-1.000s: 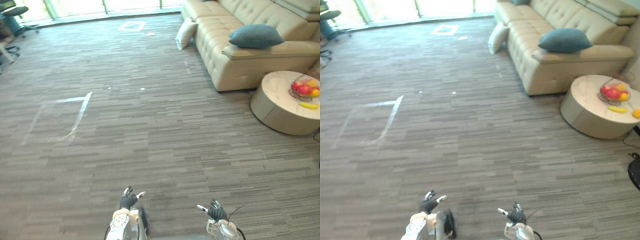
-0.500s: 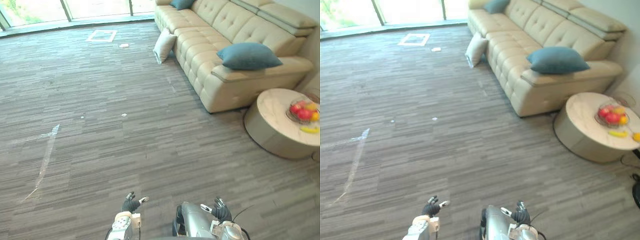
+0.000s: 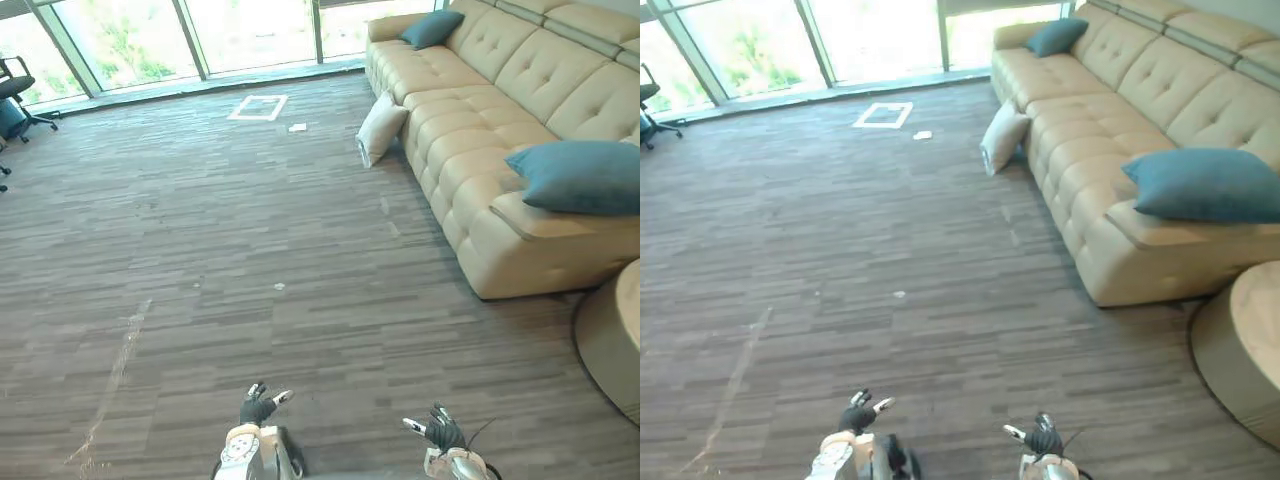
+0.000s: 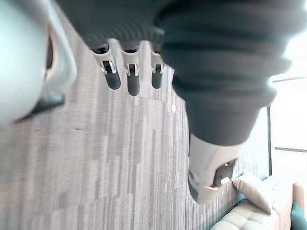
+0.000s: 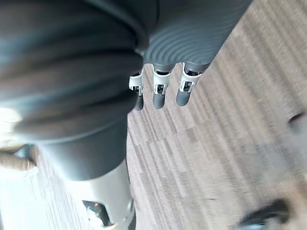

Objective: Pick up cushions and gather them together orderly.

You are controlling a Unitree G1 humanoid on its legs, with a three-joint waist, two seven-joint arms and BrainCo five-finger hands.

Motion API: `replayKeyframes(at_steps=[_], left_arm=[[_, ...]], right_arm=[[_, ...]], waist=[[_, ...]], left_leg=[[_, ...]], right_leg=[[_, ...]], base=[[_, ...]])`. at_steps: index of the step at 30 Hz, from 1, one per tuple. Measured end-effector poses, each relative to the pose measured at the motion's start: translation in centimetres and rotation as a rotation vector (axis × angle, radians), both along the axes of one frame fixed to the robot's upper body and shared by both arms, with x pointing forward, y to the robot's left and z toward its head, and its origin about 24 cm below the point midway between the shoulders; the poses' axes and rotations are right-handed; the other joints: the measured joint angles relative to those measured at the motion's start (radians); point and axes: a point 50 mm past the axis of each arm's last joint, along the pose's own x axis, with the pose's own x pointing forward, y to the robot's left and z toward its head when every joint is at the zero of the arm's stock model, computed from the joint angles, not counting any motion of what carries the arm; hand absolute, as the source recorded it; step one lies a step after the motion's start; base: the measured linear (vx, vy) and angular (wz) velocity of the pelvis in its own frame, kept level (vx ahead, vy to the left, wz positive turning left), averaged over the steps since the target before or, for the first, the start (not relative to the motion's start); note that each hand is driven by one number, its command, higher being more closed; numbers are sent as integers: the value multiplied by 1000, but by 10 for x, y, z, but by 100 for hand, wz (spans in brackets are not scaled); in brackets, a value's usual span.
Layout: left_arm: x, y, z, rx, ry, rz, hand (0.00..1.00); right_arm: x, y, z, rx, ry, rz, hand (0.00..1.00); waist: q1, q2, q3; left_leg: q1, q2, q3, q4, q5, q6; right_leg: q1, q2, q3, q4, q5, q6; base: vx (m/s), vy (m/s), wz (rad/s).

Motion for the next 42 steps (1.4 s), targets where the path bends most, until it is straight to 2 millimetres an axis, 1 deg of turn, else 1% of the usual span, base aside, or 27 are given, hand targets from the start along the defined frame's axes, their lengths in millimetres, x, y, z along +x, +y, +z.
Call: replayKeyframes(at_steps=[1,2,5,7,8,9,11,13,15,16,17,18,20,22,23,24,25,26,28,29,32,33,35,37,38,41,42], left_arm=[[0,-1,0,1,0,-9,0],[2,2,0,15,4,-28,0],[-1,1,-4,30,37,-99,0],[-2,0,-6,36,56,-128,0],[-3,0,-8,39,77,-140,0],[-7,-3,-10,34,90,-145,0],[-9,-7,-11,28,99,-156,0],[-4,-8,-9,30,86,-168,0],[-3,-11,-9,25,82,-171,0],[-3,-12,-9,25,82,-179,0],[-3,-12,-9,25,83,-181,0],[-4,-20,-10,9,92,-187,0],[-3,-25,-9,-5,88,-196,0],[-1,-26,-8,-1,84,-201,0],[-1,-23,-9,-2,86,-180,0],[-6,-15,-10,2,96,-143,0],[-6,-13,-10,1,93,-126,0],[-11,-6,-10,1,94,-76,0],[-13,-2,-8,9,77,-57,0],[-11,-2,-6,10,57,-51,0],[-7,-1,-3,8,29,-42,0],[-7,-1,-3,7,27,-39,0],[-7,-2,-3,7,25,-44,0],[-5,-3,-2,11,14,-58,0],[-4,0,-2,18,14,-60,0],[-4,4,-3,29,30,-70,0],[-3,4,-4,33,44,-84,0]], right_arm=[[-2,0,-2,1,11,0,0],[-2,5,-4,13,30,4,0],[-23,7,-12,38,88,-45,0],[-40,6,-18,52,138,-95,0],[-44,4,-18,46,143,-93,0],[-40,-3,-14,21,117,-84,0],[-38,-9,-10,-1,91,-79,0],[-36,-12,-5,-16,49,-87,0],[-41,-11,-7,-13,63,-90,0],[-46,-8,-9,-4,82,-92,0],[-47,-7,-9,-4,85,-92,0],[-48,-13,-9,-18,94,-96,0],[-39,-17,-6,-32,73,-82,0],[-34,-17,-5,-31,65,-73,0],[-34,-16,-5,-31,65,-70,0],[-33,-15,-5,-29,63,-58,0],[-31,-15,-4,-31,59,-57,0],[-29,-13,-4,-31,53,-47,0],[-29,-9,-5,-24,55,-29,0],[-29,-7,-5,-21,58,-19,0],[-25,-5,-5,-15,52,-11,0],[-26,-2,-6,-5,58,-19,0],[-27,-1,-7,-2,65,-23,0],[-34,1,-11,8,102,-27,0],[-34,5,-12,19,105,-28,0],[-41,10,-15,39,123,-58,0],[-44,10,-15,32,128,-49,0]], waist=[[2,-1,0],[2,-34,-20],[-22,-91,-39],[-28,-120,-35],[-37,-117,-31],[-38,-99,-21],[-48,-70,-15],[-70,-48,-12],[-79,-51,-12],[-78,-72,-12],[-78,-74,-13],[-88,-47,-12],[-81,-30,-23],[-93,-22,-21],[-103,-18,-18],[-101,-22,-12],[-95,-17,-9],[-72,-17,-3],[-55,-29,-8],[-45,-34,-11],[-22,-31,-9],[-16,-34,-9],[-16,-33,-11],[-4,-45,-31],[-9,-67,-43],[-16,-121,-50],[-22,-134,-46]], left_leg=[[-1,-5,-13,7,44,24],[8,-54,-17,12,81,85],[54,-137,-45,35,-6,121],[151,-191,-84,14,-82,115],[221,-205,-104,5,-127,112],[320,-203,-110,-17,-166,103],[406,-196,-132,-65,-181,99],[546,-153,-180,-149,-225,79],[606,-131,-184,-175,-244,62],[655,-134,-183,-200,-250,52],[664,-134,-183,-202,-253,47],[711,-105,-178,-211,-265,20],[706,-93,-175,-202,-188,-9],[695,-64,-206,-104,-123,-62],[624,-14,-242,94,-93,-109],[471,52,-314,466,18,-173],[418,73,-323,602,21,-176],[324,111,-310,817,10,-167],[225,122,-262,875,-26,-110],[160,127,-200,809,-58,-60],[85,86,-102,405,-98,-43],[87,37,-106,159,-77,-54],[82,0,-109,-11,-38,-53],[52,-58,-112,-5,79,30],[52,-81,-107,11,50,55],[98,-165,-102,80,-79,94],[154,-199,-110,65,-126,101]], right_leg=[[7,-3,13,1,-5,9],[19,-48,50,21,-3,19],[-45,-95,113,245,112,89],[-166,-87,157,600,387,205],[-283,-83,176,836,401,208],[-396,-81,154,987,319,162],[-482,-71,121,1019,250,113],[-673,-25,55,829,144,66],[-713,-26,4,592,155,52],[-726,-40,-18,382,213,37],[-726,-43,-22,342,236,34],[-718,-28,-53,369,324,-28],[-738,-26,-55,442,248,-50],[-703,-31,-86,493,155,-71],[-642,-10,-97,468,124,-69],[-540,24,-107,398,107,-80],[-497,44,-104,367,105,-85],[-396,78,-84,299,97,-100],[-283,89,-57,209,83,-117],[-218,89,-24,150,81,-117],[-119,72,60,68,79,-91],[-76,52,93,41,55,-76],[-27,31,121,1,32,-53],[27,-21,173,-10,5,-13],[24,-48,178,12,6,-12],[-105,-107,195,389,102,89],[-214,-104,228,651,234,144]], base=[[655,293,-45],[532,225,-12],[681,298,41],[740,248,64],[871,176,28],[614,95,11],[470,33,18],[817,-75,63],[565,-159,63],[552,-213,55],[747,-276,54],[846,-291,24],[702,-266,15],[507,-281,29],[520,-312,27],[406,-251,10],[572,-279,-46],[418,-126,-74],[433,-96,-68],[405,-15,-69],[509,97,-85],[545,182,-93],[541,270,-60],[756,416,-70],[759,353,-30],[766,339,30],[777,282,20]])
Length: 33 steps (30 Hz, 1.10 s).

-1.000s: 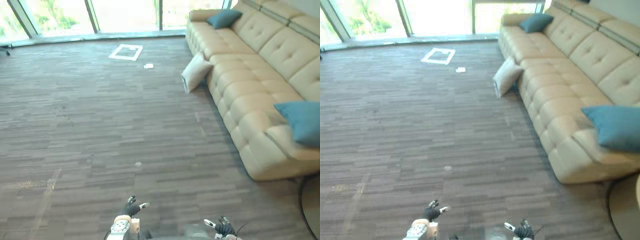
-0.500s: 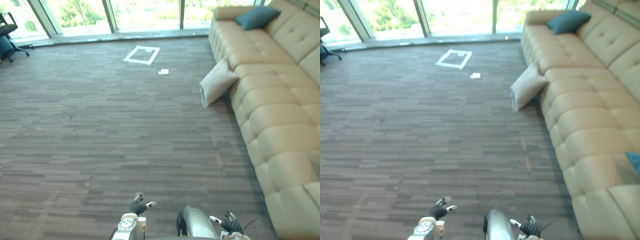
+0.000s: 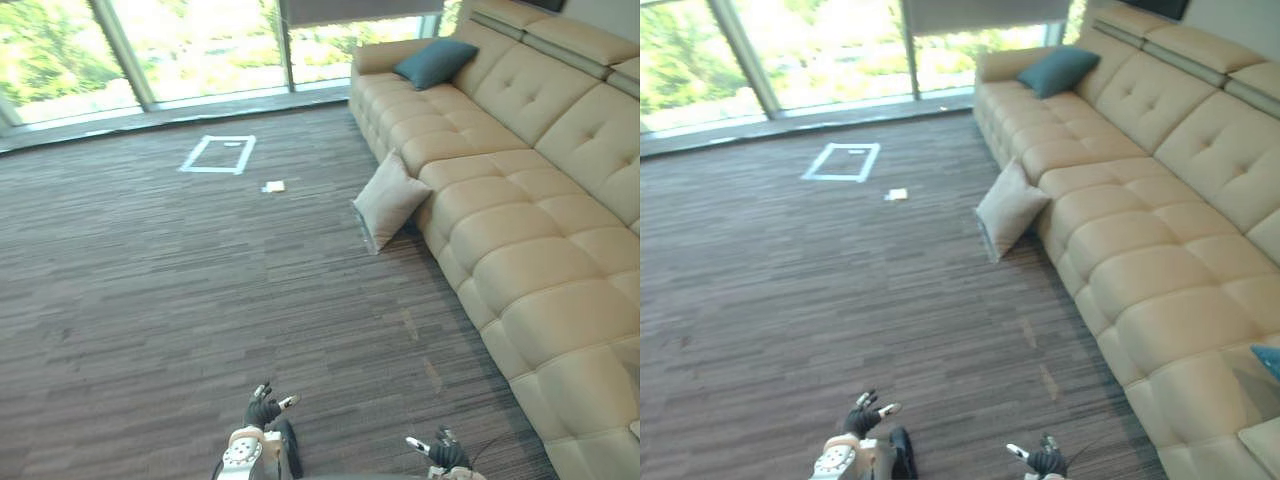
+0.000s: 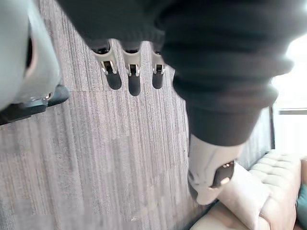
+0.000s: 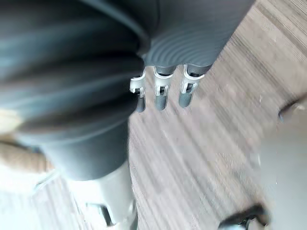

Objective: Pick up cushions and gather them together orderly.

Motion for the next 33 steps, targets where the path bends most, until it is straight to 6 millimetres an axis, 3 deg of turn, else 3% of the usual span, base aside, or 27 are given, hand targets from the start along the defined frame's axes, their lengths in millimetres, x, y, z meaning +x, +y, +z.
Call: replayKeyframes(at_steps=[1,2,4,5,7,9,10,11,12,13,14,15,16,17,18,19,23,26,28,29,30,31,33], left_arm=[[-3,0,-3,1,33,-4,0],[-3,0,-4,1,34,-5,0],[-5,-7,-6,-8,56,-35,0],[-4,-8,-5,-8,54,-38,0],[2,-9,-3,-8,39,-48,0],[1,-15,-5,-14,51,-75,0],[-2,-20,-6,-23,58,-89,0],[-4,-19,-7,-23,65,-85,0],[-10,-26,-9,-45,85,-90,0],[-11,-24,-9,-46,88,-73,0],[-10,-20,-9,-43,86,-34,0],[-11,-15,-9,-43,85,-1,0],[-12,-13,-10,-43,87,15,0],[-14,-7,-10,-42,85,51,0],[-15,-1,-7,-33,66,77,0],[-13,2,-5,-28,49,90,0],[-7,1,-2,-28,19,82,0],[-2,1,1,-27,-8,83,0],[0,-1,2,-28,-17,77,0],[0,-2,2,-28,-18,70,0],[0,-3,2,-27,-19,62,0],[-1,-2,1,-24,-12,53,0],[-2,-1,1,-17,-6,44,0]], right_arm=[[7,-4,3,-15,-29,10,0],[7,-4,3,-16,-31,10,0],[14,-15,10,-53,-81,13,0],[15,-16,11,-57,-87,13,0],[20,-17,14,-63,-116,10,0],[19,-17,13,-63,-105,11,0],[4,-15,8,-53,-55,3,0],[1,-15,7,-53,-42,-2,0],[-4,-21,6,-67,-15,-1,0],[-3,-23,6,-73,-15,2,0],[-1,-26,7,-78,-17,8,0],[0,-27,7,-80,-15,8,0],[0,-28,7,-83,-13,10,0],[1,-30,8,-89,-10,19,0],[5,-25,8,-85,-18,49,0],[10,-20,8,-77,-27,73,0],[21,-15,10,-70,-54,90,0],[19,-12,9,-57,-53,72,0],[19,-8,9,-47,-55,68,0],[19,-8,8,-47,-54,68,0],[18,-8,8,-47,-47,67,0],[14,-4,5,-35,-32,64,0],[10,3,4,-14,-23,51,0]], waist=[[0,8,8],[0,9,8],[-9,62,27],[-11,66,26],[-27,69,35],[-41,62,40],[-46,49,33],[-49,50,33],[-53,84,25],[-53,96,22],[-57,110,27],[-57,119,33],[-56,121,34],[-49,131,39],[-39,117,47],[-29,100,45],[-15,94,39],[10,94,41],[11,92,39],[13,95,37],[16,98,32],[16,82,8],[14,48,-10]], left_leg=[[93,-11,-5,-12,-57,5],[100,-11,-5,-13,-60,5],[289,-1,-25,-126,-82,11],[309,3,-30,-139,-86,12],[390,29,-56,-187,-122,-11],[467,44,-69,-226,-123,-11],[520,34,-95,-247,-125,-15],[532,34,-106,-246,-128,-20],[547,68,-124,-208,-114,-44],[535,85,-126,-167,-103,-63],[473,124,-138,3,-63,-124],[392,172,-168,222,19,-172],[361,189,-183,302,56,-201],[282,239,-192,540,81,-227],[213,270,-161,702,63,-201],[161,284,-113,737,45,-174],[21,290,-19,581,-9,-131],[-32,233,2,225,-29,-136],[-53,168,-48,-26,34,-134],[-61,164,-54,-59,50,-133],[-72,157,-68,-57,120,-123],[-79,129,-48,-8,121,-83],[-67,105,-8,37,69,-54]], right_leg=[[-129,11,-7,250,1,3],[-135,12,-8,260,-1,1],[-310,53,-101,350,-83,-46],[-337,59,-118,341,-94,-56],[-466,89,-196,224,-134,-92],[-511,86,-260,-57,-115,-118],[-511,74,-254,-299,-9,-135],[-505,72,-254,-293,61,-157],[-495,82,-276,-234,7,-187],[-492,86,-285,-219,-13,-203],[-456,94,-305,-203,-63,-225],[-394,117,-311,-225,-94,-239],[-365,132,-313,-243,-100,-244],[-270,177,-306,-314,-106,-253],[-166,204,-284,-382,-111,-263],[-97,209,-258,-434,-117,-273],[31,211,-177,-535,-129,-265],[141,179,-93,-612,-150,-227],[196,138,-42,-650,-189,-186],[206,131,-27,-655,-201,-176],[222,118,1,-652,-223,-156],[222,84,38,-612,-234,-141],[165,46,60,-495,-226,-124]], base=[[636,208,12],[587,138,-13],[537,112,-6],[650,60,24],[588,8,36],[637,-143,68],[666,-201,83],[727,-226,70],[715,-245,26],[834,-309,29],[790,-343,25],[526,-243,21],[611,-253,-14],[561,-197,-53],[732,-251,-83],[438,-141,-78],[368,-25,-68],[499,160,-91],[520,280,-70],[565,366,-71],[610,407,-75],[624,403,-66],[607,352,-43]])
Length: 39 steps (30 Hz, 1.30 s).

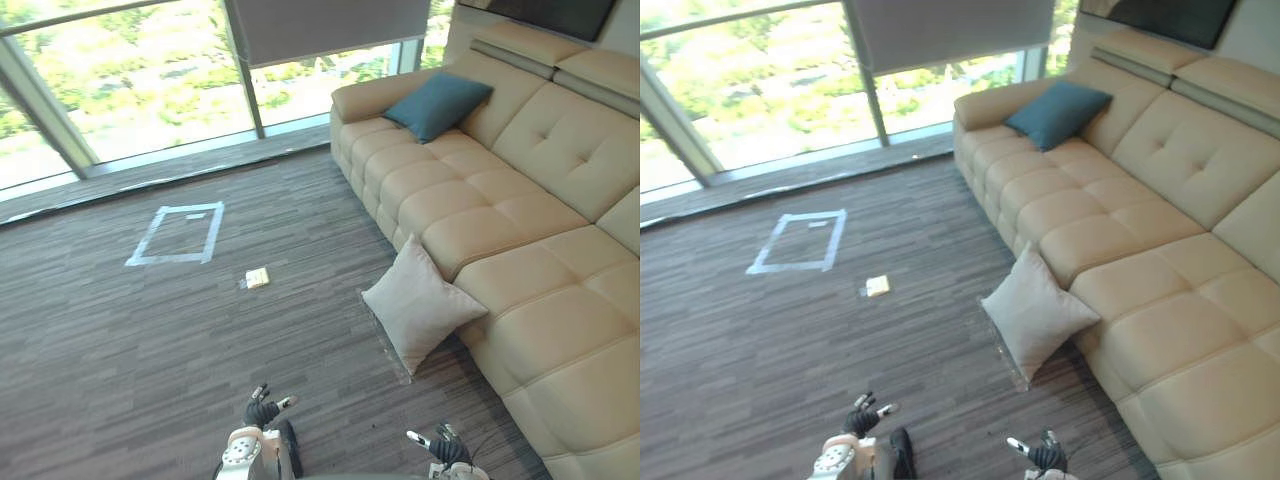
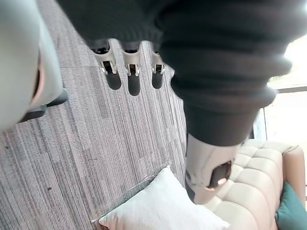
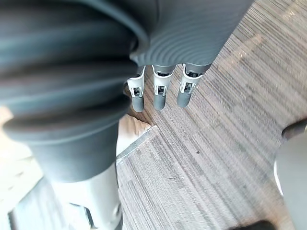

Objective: Pick up cushions and gather them together orderly.

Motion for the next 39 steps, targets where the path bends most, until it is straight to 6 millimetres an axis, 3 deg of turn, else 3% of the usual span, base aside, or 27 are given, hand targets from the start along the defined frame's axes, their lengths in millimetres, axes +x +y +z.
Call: replayKeyframes(at_steps=[2,3,5,6,8,10,12,13,16,17,19,21,22,23,25,27,30,32,33,36,39], left_arm=[[0,2,-1,17,10,-36,0],[1,1,-2,20,18,-49,0],[-1,0,-4,19,36,-51,0],[-4,-1,-5,18,47,-59,0],[-4,-2,-6,19,53,-72,0],[-2,-2,-7,28,61,-96,0],[-4,-2,-9,41,87,-134,0],[-9,-3,-13,37,115,-135,0],[-9,-14,-13,9,115,-139,0],[-8,-14,-13,8,114,-137,0],[-7,-13,-12,9,111,-130,0],[-4,-13,-8,0,76,-100,0],[-8,-13,-8,-8,69,-79,0],[-7,-14,-8,-9,67,-78,0],[-5,-13,-6,-10,50,-70,0],[-4,-12,-5,-9,43,-61,0],[-3,-11,-5,-9,36,-53,0],[-5,-11,-5,-14,40,-45,0],[-6,-10,-6,-16,41,-37,0],[-12,-1,-9,2,68,-18,0],[-14,1,-11,7,91,-23,0]], right_arm=[[1,7,-1,21,0,0,0],[4,9,0,28,-9,2,0],[10,10,2,32,-34,6,0],[13,6,4,20,-49,8,0],[16,2,5,7,-62,8,0],[22,0,7,1,-76,12,0],[24,-1,5,0,-68,8,0],[25,-7,6,-10,-70,-5,0],[26,-27,8,-54,-68,-40,0],[25,-28,8,-56,-66,-46,0],[12,-33,5,-58,-23,-71,0],[2,-31,2,-59,7,-61,0],[1,-31,2,-59,12,-62,0],[1,-31,2,-58,13,-64,0],[-2,-31,1,-57,20,-67,0],[1,-31,2,-58,12,-66,0],[-4,-31,1,-61,24,-70,0],[-5,-32,1,-69,26,-59,0],[-7,-29,0,-65,40,-41,0],[-14,-15,-4,-31,53,-40,0],[-12,-12,-4,-22,45,-37,0]], waist=[[-3,-30,-4],[-5,-25,-1],[-1,-14,6],[-3,11,19],[-11,22,23],[-19,23,24],[-30,14,26],[-47,13,33],[-56,84,43],[-57,85,43],[-60,77,52],[-55,67,56],[-57,71,53],[-57,71,54],[-45,69,53],[-44,69,53],[-36,69,53],[-32,75,48],[-26,69,29],[-15,8,-27],[-11,0,-30]], left_leg=[[51,-28,41,15,-57,33],[92,-30,50,-2,-80,39],[198,-30,97,-72,-96,32],[282,-27,119,-136,-96,32],[359,-19,143,-209,-98,30],[394,-5,175,-258,-97,5],[423,-15,194,-292,-97,-38],[459,-28,174,-307,-99,-54],[475,2,150,-275,-66,-104],[474,4,149,-264,-66,-104],[450,58,131,-70,-56,-122],[346,148,102,262,-47,-167],[268,192,102,407,-85,-146],[259,194,103,413,-92,-142],[189,179,100,345,-122,-100],[155,150,67,238,-126,-92],[98,40,-156,-1,-117,-95],[98,22,-219,-84,-87,-85],[103,20,-201,-62,-45,-89],[127,-5,-72,-54,-104,-60],[204,2,23,-96,-110,-48]], right_leg=[[-79,-18,6,217,50,56],[-143,-16,1,360,98,95],[-248,-22,-48,520,79,110],[-304,-18,-116,540,52,69],[-384,-7,-207,523,19,36],[-489,-8,-343,417,12,23],[-538,-10,-449,194,110,-27],[-532,3,-444,165,205,-79],[-510,16,-450,187,148,-99],[-504,16,-450,189,144,-101],[-414,21,-457,154,123,-104],[-324,40,-439,97,104,-104],[-292,57,-403,80,81,-110],[-286,59,-397,77,79,-111],[-267,63,-329,62,64,-94],[-268,63,-279,60,60,-88],[-254,51,-152,55,42,-55],[-250,56,-92,69,19,-13],[-250,51,-37,91,-9,21],[-272,-1,31,70,16,66],[-322,3,26,154,83,100]], base=[[589,323,-39],[442,233,-49],[351,189,-75],[291,166,-73],[285,131,-58],[218,35,-44],[273,-55,-17],[354,-74,-13],[389,-116,-11],[309,-156,5],[229,-139,9],[196,-159,-30],[144,-107,-57],[103,-35,-61],[146,54,-82],[196,136,-94],[282,258,-117],[298,337,-118],[380,396,-106],[340,320,-103],[303,267,-107]])
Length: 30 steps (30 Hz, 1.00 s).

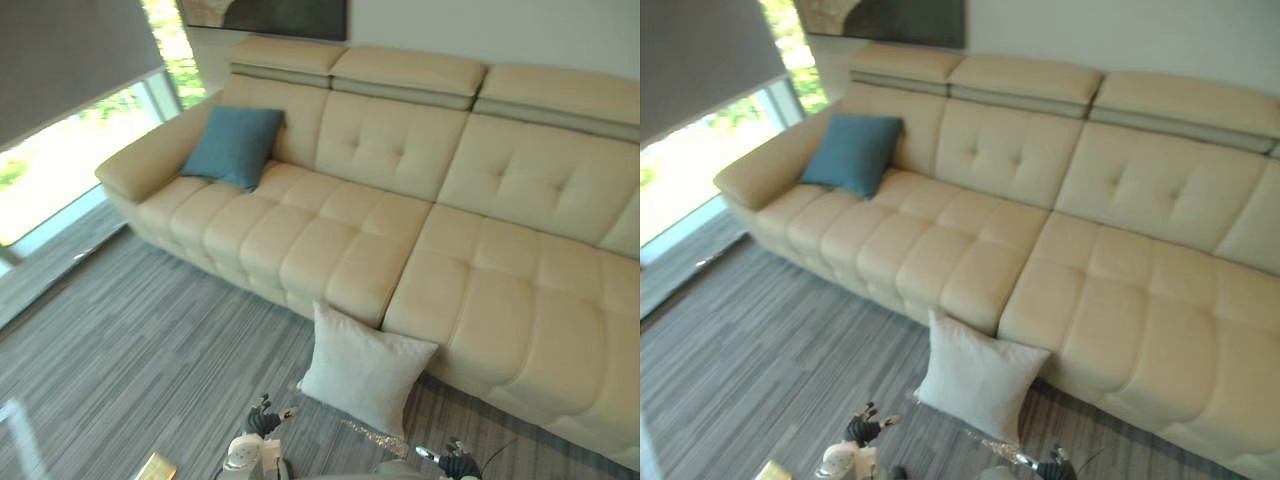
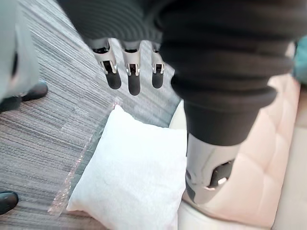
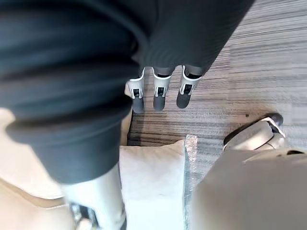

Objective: Pick up cushions and gather them together orderly.

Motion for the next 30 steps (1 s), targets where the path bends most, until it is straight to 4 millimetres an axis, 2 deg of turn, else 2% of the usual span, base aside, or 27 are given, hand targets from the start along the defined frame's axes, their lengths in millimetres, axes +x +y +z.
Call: replayKeyframes(at_steps=[1,2,3,4,5,6,7,8,9,10,12,14,16,17,18,20,21,22,23,24,25,29,30], left_arm=[[1,0,0,2,3,-2,0],[0,0,0,3,4,-1,0],[0,2,0,7,6,-1,0],[5,2,0,14,2,-8,0],[5,2,0,16,4,-10,0],[8,1,0,21,4,-19,0],[6,-1,-1,24,18,-43,0],[5,0,-2,28,25,-50,0],[1,-8,-4,6,46,-52,0],[-2,-14,-5,-13,51,-53,0],[-2,-17,-5,-21,52,-54,0],[1,-18,-3,-30,30,-56,0],[6,-17,0,-33,-2,-46,0],[8,-16,2,-30,-20,-39,0],[11,-15,4,-30,-35,-36,0],[12,-14,5,-29,-38,-32,0],[14,-14,6,-28,-48,-31,0],[14,-14,6,-27,-48,-30,0],[13,-15,5,-28,-45,-34,0],[12,-16,5,-27,-41,-41,0],[11,-11,4,-13,-34,-42,0],[9,-6,3,2,-27,-54,0],[8,-7,3,4,-24,-61,0]], right_arm=[[10,-3,3,-12,-25,8,0],[11,-3,3,-12,-27,9,0],[14,-3,4,-11,-38,11,0],[23,0,6,-9,-61,24,0],[24,0,6,-9,-64,25,0],[31,2,7,-5,-77,36,0],[35,4,8,-4,-87,46,0],[35,4,8,-2,-85,48,0],[38,-2,9,-16,-92,39,0],[40,-9,11,-33,-102,31,0],[39,-11,11,-36,-100,12,0],[36,-10,10,-31,-92,8,0],[35,-6,9,-21,-93,7,0],[36,-3,9,-17,-96,16,0],[38,1,9,-10,-99,28,0],[40,2,10,-7,-99,31,0],[40,2,9,-10,-95,28,0],[38,2,9,-11,-90,26,0],[36,0,9,-12,-87,17,0],[37,-1,9,-14,-85,16,0],[33,5,7,1,-78,9,0],[26,12,4,21,-58,-2,0],[24,11,3,19,-54,-10,0]], waist=[[4,12,7],[4,13,7],[-1,20,8],[-4,38,13],[-5,41,12],[-5,54,21],[-6,60,25],[-6,47,24],[-8,94,46],[-17,107,52],[-28,107,56],[-28,100,61],[-23,84,72],[-8,80,73],[7,73,78],[8,69,84],[12,65,85],[12,64,85],[10,71,81],[12,73,74],[0,40,63],[1,9,42],[2,13,43]], left_leg=[[82,5,54,-65,-4,7],[91,6,59,-73,-4,7],[125,9,74,-107,-4,7],[153,25,96,-146,-4,7],[155,27,100,-150,-4,6],[165,36,112,-157,-3,6],[174,32,123,-155,-4,5],[182,17,132,-155,-5,1],[205,34,133,-155,-11,-11],[200,42,127,-120,19,-35],[210,34,103,-117,31,-49],[189,53,103,-28,60,-86],[133,102,102,180,72,-85],[69,140,85,322,84,-74],[20,159,52,405,29,-57],[-15,151,10,387,-24,-44],[-28,129,-42,294,-43,-40],[-25,116,-69,232,-40,-39],[-22,99,-110,121,13,-29],[-5,93,-123,80,0,-48],[26,61,-109,21,1,-47],[45,29,-95,-39,12,-32],[66,24,-92,-56,16,-26]], right_leg=[[-54,-5,-93,107,8,9],[-62,-7,-110,119,4,9],[-99,-19,-212,168,-21,-4],[-155,-15,-348,195,-50,-41],[-165,-14,-370,193,-52,-47],[-192,-10,-446,176,-58,-68],[-201,-9,-517,54,-5,-118],[-195,-12,-530,-4,51,-163],[-166,13,-533,0,57,-182],[-147,13,-528,-11,58,-184],[-94,6,-529,-39,58,-185],[-27,8,-533,-73,54,-189],[24,22,-524,-97,44,-190],[41,35,-500,-122,39,-190],[48,39,-461,-139,19,-189],[51,40,-433,-134,19,-189],[50,37,-406,-125,19,-183],[48,36,-395,-116,13,-169],[40,41,-384,-96,1,-148],[30,44,-358,-71,-13,-127],[22,20,-346,-70,-16,-110],[25,-2,-342,-97,1,-84],[47,-2,-341,-116,8,-78]], base=[[212,179,-103],[199,158,-99],[176,68,-71],[171,28,-65],[216,-24,-53],[192,-92,-39],[202,-105,-45],[247,-88,-50],[257,-73,-35],[267,-79,-26],[197,-119,6],[135,-121,15],[72,-68,-9],[76,16,-54],[57,58,-64],[56,110,-61],[57,149,-59],[66,194,-63],[83,219,-51],[109,251,-37],[80,207,-21],[43,129,-2],[25,108,-5]])
